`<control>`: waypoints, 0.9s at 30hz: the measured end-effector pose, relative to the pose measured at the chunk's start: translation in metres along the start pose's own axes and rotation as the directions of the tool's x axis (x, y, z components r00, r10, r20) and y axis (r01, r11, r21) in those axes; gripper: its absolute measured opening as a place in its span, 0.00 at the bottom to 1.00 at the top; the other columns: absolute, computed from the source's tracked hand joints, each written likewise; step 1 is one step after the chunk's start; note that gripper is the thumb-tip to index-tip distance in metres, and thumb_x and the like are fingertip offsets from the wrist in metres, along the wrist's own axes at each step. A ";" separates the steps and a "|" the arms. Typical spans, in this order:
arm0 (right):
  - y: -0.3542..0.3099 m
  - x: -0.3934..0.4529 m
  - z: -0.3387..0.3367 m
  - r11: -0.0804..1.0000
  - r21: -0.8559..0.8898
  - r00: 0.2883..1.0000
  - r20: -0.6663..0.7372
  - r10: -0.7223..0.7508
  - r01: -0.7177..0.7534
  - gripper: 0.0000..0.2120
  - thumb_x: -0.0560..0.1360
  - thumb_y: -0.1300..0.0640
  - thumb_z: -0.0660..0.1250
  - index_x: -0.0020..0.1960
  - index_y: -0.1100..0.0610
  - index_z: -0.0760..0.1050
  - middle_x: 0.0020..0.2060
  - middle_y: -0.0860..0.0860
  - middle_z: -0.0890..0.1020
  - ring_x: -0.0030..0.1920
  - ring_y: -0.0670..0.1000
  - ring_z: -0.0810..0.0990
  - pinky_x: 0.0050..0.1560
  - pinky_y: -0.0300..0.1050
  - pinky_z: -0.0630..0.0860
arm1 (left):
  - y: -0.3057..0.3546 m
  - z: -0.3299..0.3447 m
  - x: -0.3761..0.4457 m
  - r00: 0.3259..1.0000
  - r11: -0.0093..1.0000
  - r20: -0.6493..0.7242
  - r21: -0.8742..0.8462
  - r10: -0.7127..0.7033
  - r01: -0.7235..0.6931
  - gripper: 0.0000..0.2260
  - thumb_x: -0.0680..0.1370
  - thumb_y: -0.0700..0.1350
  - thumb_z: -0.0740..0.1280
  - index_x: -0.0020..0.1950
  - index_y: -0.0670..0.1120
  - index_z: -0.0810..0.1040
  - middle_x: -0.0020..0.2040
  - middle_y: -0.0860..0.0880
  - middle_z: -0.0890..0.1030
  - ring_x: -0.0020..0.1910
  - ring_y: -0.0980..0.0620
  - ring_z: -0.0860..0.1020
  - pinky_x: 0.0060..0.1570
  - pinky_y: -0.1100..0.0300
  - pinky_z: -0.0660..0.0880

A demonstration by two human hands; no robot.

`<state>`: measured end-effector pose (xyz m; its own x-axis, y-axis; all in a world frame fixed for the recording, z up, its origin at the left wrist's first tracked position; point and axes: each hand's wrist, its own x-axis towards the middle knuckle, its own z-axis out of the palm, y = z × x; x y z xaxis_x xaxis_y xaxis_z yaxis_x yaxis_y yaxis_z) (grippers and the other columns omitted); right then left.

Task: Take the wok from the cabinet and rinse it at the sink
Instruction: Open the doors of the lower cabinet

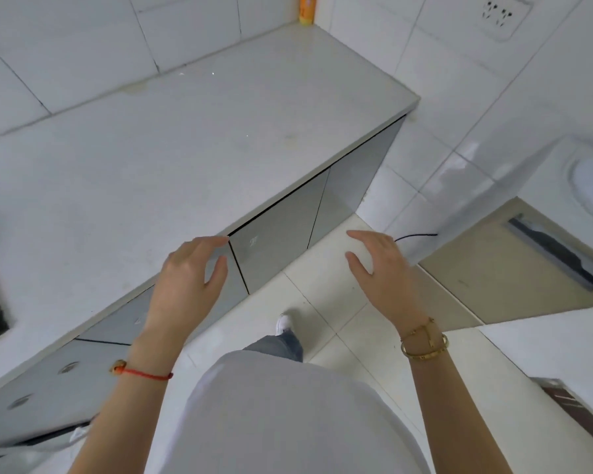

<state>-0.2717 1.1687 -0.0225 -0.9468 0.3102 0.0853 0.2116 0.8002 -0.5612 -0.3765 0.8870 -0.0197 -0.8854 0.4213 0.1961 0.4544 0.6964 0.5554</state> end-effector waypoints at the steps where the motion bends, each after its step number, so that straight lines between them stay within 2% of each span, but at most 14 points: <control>1: 0.001 0.018 -0.002 1.000 0.010 1.000 0.013 -0.006 0.006 0.17 0.80 0.56 0.64 0.68 0.57 0.73 0.62 0.52 0.78 0.65 0.50 0.71 0.64 0.40 0.67 | 0.001 0.002 0.014 1.000 1.000 -0.016 0.003 -0.010 0.010 0.12 0.78 0.37 0.67 0.62 0.43 0.79 0.55 0.46 0.83 0.53 0.44 0.81 0.55 0.49 0.75; 3: 0.004 0.053 -0.005 0.999 0.032 0.999 0.025 -0.029 0.028 0.17 0.80 0.56 0.64 0.68 0.57 0.73 0.62 0.51 0.78 0.65 0.49 0.70 0.64 0.39 0.67 | 0.002 0.007 0.038 0.999 1.000 -0.036 0.013 -0.025 0.026 0.12 0.78 0.36 0.67 0.61 0.42 0.79 0.55 0.45 0.83 0.53 0.44 0.81 0.54 0.50 0.75; 6: 0.008 0.097 -0.007 0.996 0.052 0.996 0.045 -0.073 0.071 0.17 0.80 0.57 0.64 0.68 0.57 0.73 0.61 0.52 0.78 0.65 0.50 0.71 0.64 0.43 0.69 | 0.003 0.013 0.066 0.997 0.998 -0.044 0.035 -0.059 0.060 0.12 0.78 0.36 0.67 0.62 0.42 0.79 0.56 0.45 0.83 0.54 0.43 0.81 0.54 0.50 0.76; 12: 0.019 0.160 -0.008 0.984 0.072 0.977 0.128 -0.169 0.161 0.17 0.80 0.55 0.64 0.69 0.54 0.72 0.62 0.49 0.77 0.65 0.48 0.70 0.62 0.37 0.66 | 0.015 0.017 0.092 0.981 0.983 -0.100 0.068 -0.165 0.172 0.12 0.78 0.37 0.67 0.61 0.42 0.79 0.56 0.47 0.83 0.54 0.43 0.81 0.55 0.49 0.75; 15: 0.025 0.185 -0.004 0.968 0.095 0.952 0.184 -0.245 0.231 0.17 0.80 0.55 0.64 0.69 0.55 0.73 0.62 0.49 0.78 0.65 0.50 0.71 0.64 0.41 0.68 | 0.022 0.019 0.093 0.959 0.965 -0.162 0.082 -0.234 0.249 0.12 0.79 0.37 0.67 0.62 0.42 0.79 0.56 0.47 0.83 0.55 0.44 0.81 0.55 0.48 0.76; 19: 0.031 0.212 -0.004 0.927 0.136 0.881 0.287 -0.375 0.350 0.16 0.80 0.55 0.64 0.68 0.55 0.73 0.62 0.48 0.78 0.65 0.49 0.71 0.66 0.43 0.69 | 0.042 0.030 0.084 0.904 0.928 -0.262 0.066 -0.338 0.367 0.12 0.79 0.37 0.66 0.62 0.42 0.79 0.57 0.47 0.83 0.56 0.45 0.81 0.56 0.49 0.76; 23: 0.036 0.228 -0.011 0.877 0.170 0.808 0.342 -0.480 0.449 0.16 0.80 0.57 0.64 0.68 0.56 0.74 0.62 0.49 0.78 0.65 0.48 0.72 0.63 0.29 0.60 | 0.073 0.049 0.061 0.811 0.868 -0.348 -0.012 -0.469 0.497 0.12 0.79 0.37 0.66 0.62 0.42 0.79 0.56 0.46 0.83 0.55 0.45 0.81 0.56 0.47 0.77; 27: 0.049 0.227 -0.016 0.839 0.178 0.751 0.379 -0.541 0.514 0.16 0.80 0.56 0.64 0.67 0.55 0.74 0.62 0.48 0.78 0.65 0.48 0.72 0.62 0.34 0.65 | 0.101 0.072 0.039 0.724 0.794 -0.383 -0.044 -0.574 0.606 0.12 0.79 0.39 0.66 0.62 0.43 0.79 0.56 0.46 0.83 0.56 0.44 0.81 0.56 0.46 0.77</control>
<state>-0.4728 1.2865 -0.0172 -0.9173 -0.3943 0.0560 -0.3527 0.7392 -0.5737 -0.3575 1.0156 -0.0140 -0.9390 -0.3172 0.1329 -0.1801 0.7826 0.5959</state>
